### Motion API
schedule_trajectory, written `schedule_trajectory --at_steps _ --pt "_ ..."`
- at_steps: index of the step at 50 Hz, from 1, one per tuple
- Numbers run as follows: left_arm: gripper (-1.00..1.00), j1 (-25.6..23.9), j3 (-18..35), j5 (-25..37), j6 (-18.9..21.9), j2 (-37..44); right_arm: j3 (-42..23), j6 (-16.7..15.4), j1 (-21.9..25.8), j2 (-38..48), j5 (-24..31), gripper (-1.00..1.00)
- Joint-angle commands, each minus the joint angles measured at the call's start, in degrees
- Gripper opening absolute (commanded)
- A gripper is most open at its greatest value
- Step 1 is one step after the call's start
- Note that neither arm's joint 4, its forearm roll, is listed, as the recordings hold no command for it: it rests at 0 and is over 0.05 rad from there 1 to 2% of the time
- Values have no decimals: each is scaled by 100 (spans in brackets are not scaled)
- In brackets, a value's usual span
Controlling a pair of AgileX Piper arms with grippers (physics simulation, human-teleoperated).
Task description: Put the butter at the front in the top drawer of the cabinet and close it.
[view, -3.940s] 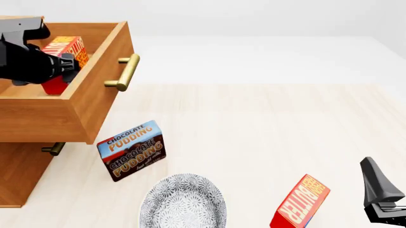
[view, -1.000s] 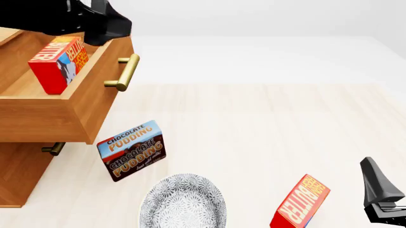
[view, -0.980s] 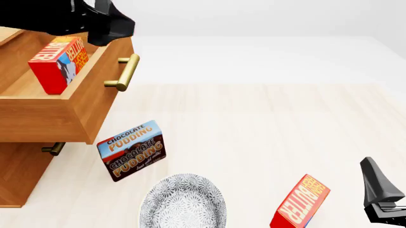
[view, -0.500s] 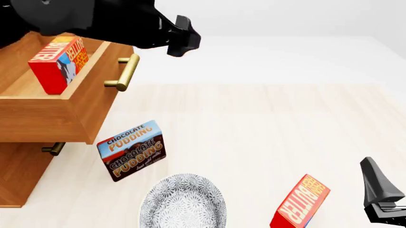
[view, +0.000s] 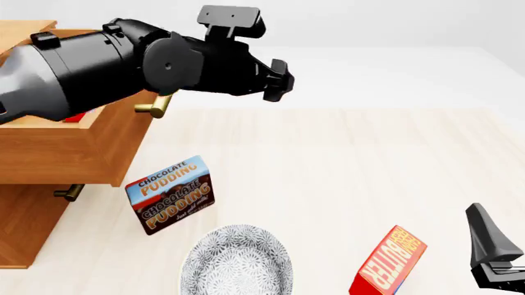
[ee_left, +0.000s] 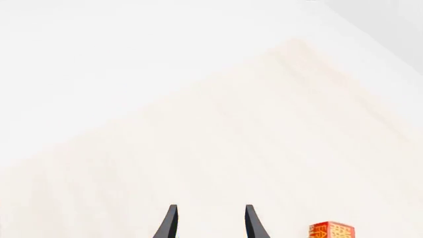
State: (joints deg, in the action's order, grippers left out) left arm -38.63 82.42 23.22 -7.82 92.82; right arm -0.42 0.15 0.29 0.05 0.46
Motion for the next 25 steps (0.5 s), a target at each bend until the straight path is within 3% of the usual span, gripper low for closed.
schedule_trajectory --at_steps 1,25 --pt "100 76 -301 -524 -190 292 4 -3 3 4 -9 100" --pt "100 407 -613 -818 -230 386 0 -1 4 2 -2 100"
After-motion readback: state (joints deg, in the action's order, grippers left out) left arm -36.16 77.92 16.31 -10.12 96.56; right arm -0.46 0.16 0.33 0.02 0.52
